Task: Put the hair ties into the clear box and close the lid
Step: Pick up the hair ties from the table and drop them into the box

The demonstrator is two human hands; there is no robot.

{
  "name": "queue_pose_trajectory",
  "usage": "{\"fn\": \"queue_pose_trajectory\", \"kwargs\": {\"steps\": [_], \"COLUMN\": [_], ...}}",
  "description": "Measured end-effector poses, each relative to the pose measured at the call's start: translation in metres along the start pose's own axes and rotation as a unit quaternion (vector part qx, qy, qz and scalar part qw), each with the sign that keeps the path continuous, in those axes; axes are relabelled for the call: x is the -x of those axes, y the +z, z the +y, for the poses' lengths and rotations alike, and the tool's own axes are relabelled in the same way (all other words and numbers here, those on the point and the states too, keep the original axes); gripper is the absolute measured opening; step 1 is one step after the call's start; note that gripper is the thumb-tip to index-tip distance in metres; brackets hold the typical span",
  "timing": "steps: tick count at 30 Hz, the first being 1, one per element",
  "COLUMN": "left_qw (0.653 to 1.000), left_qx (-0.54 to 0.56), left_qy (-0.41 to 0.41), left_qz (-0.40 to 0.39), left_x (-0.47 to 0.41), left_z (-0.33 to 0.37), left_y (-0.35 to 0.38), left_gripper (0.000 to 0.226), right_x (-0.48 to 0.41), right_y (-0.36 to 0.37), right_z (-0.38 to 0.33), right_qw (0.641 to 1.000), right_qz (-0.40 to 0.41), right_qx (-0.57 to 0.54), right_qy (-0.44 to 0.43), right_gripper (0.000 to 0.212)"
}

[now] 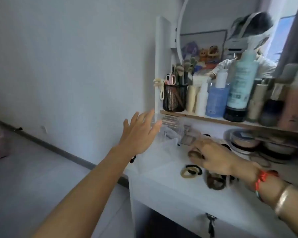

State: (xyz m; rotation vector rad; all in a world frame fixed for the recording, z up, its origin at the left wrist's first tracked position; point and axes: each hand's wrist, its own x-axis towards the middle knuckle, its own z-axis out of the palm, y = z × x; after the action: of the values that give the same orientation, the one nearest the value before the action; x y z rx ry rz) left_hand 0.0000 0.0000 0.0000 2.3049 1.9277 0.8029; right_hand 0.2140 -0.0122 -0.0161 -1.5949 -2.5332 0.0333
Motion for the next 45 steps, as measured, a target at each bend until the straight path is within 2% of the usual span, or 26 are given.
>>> {"fn": "queue_pose_trajectory", "kwargs": {"steps": [3, 4, 8, 10, 11, 13, 15, 16, 18, 21, 23, 24, 26, 28, 30, 31, 33, 35, 37, 40, 42, 43, 45], "left_qw": [1.000, 0.999, 0.996, 0.988, 0.980, 0.968, 0.968, 0.973, 0.988, 0.992, 0.988, 0.987, 0.988, 0.990, 0.990, 0.990, 0.991, 0.991, 0.992, 0.992, 0.991, 0.991, 0.991], "left_qx": [0.013, 0.022, 0.067, 0.142, 0.188, 0.240, 0.230, 0.205, 0.123, 0.064, 0.076, 0.082, 0.081, 0.071, 0.065, 0.065, 0.063, 0.056, 0.052, 0.050, 0.055, 0.057, 0.066], "left_qy": [-0.026, -0.038, -0.058, -0.062, -0.064, -0.060, -0.048, -0.047, -0.056, -0.112, -0.134, -0.136, -0.131, -0.125, -0.122, -0.121, -0.119, -0.116, -0.114, -0.113, -0.113, -0.112, -0.108], "left_qz": [-0.010, -0.018, -0.005, 0.017, 0.026, 0.051, 0.083, 0.091, 0.072, -0.006, -0.019, -0.018, -0.014, -0.014, -0.016, -0.018, -0.024, -0.029, -0.032, -0.038, -0.040, -0.040, -0.038], "left_x": [0.002, 0.004, 0.007, 0.008, 0.008, 0.007, 0.004, 0.002, -0.005, -0.016, -0.019, -0.021, -0.022, -0.024, -0.025, -0.025, -0.024, -0.024, -0.024, -0.023, -0.021, -0.020, -0.018], "left_z": [-0.001, 0.000, 0.012, 0.019, 0.022, 0.026, 0.023, 0.019, 0.010, 0.000, -0.003, -0.003, -0.004, -0.004, -0.004, -0.005, -0.006, -0.006, -0.006, -0.005, -0.004, -0.003, 0.000], "left_y": [0.005, 0.006, 0.016, 0.017, 0.016, 0.014, 0.011, 0.010, 0.010, 0.010, 0.010, 0.010, 0.010, 0.010, 0.010, 0.010, 0.011, 0.012, 0.011, 0.009, 0.008, 0.007, 0.007], "left_gripper": [0.056, 0.055, 0.053, 0.050, 0.047, 0.041, 0.036, 0.036, 0.039, 0.044, 0.045, 0.044, 0.042, 0.042, 0.043, 0.043, 0.043, 0.040, 0.038, 0.038, 0.038, 0.038, 0.037], "right_x": [0.003, 0.003, -0.005, -0.010, -0.013, -0.019, -0.027, -0.031, -0.041, -0.057, -0.065, -0.068, -0.069, -0.070, -0.069, -0.068, -0.066, -0.060, -0.054, -0.049, -0.049, -0.050, -0.050], "right_y": [0.018, 0.023, 0.031, 0.031, 0.027, 0.010, -0.012, -0.021, -0.035, -0.038, -0.040, -0.040, -0.042, -0.044, -0.041, -0.037, -0.023, -0.003, 0.016, 0.028, 0.022, 0.015, -0.006], "right_z": [0.001, 0.000, 0.001, 0.004, 0.007, 0.010, 0.009, 0.005, -0.009, -0.032, -0.038, -0.036, -0.030, -0.023, -0.012, -0.006, 0.009, 0.021, 0.026, 0.027, 0.027, 0.026, 0.021], "right_qw": [0.995, 0.993, 0.992, 0.993, 0.992, 0.975, 0.935, 0.919, 0.915, 0.964, 0.977, 0.976, 0.970, 0.950, 0.932, 0.934, 0.967, 0.987, 0.988, 0.985, 0.984, 0.978, 0.929], "right_qz": [-0.078, -0.082, -0.054, -0.043, -0.014, 0.093, 0.197, 0.215, 0.192, 0.095, 0.066, 0.071, 0.073, 0.055, 0.074, 0.094, 0.093, 0.007, -0.067, -0.078, -0.026, 0.035, 0.160], "right_qx": [-0.036, -0.046, -0.094, -0.093, -0.108, -0.181, -0.278, -0.319, -0.354, -0.250, -0.200, -0.195, -0.217, -0.292, -0.337, -0.321, -0.183, -0.060, -0.026, -0.044, -0.066, -0.102, -0.278], "right_qy": [0.060, 0.070, 0.058, 0.056, 0.063, 0.092, 0.095, 0.080, 0.036, -0.001, 0.036, 0.061, 0.086, 0.095, 0.112, 0.123, 0.149, 0.150, 0.140, 0.150, 0.164, 0.178, 0.186], "right_gripper": [0.035, 0.036, 0.015, 0.014, 0.015, 0.016, 0.017, 0.016, 0.016, 0.015, 0.030, 0.031, 0.020, 0.021, 0.022, 0.020, 0.011, 0.016, 0.017, 0.018, 0.015, 0.013, 0.010]}}
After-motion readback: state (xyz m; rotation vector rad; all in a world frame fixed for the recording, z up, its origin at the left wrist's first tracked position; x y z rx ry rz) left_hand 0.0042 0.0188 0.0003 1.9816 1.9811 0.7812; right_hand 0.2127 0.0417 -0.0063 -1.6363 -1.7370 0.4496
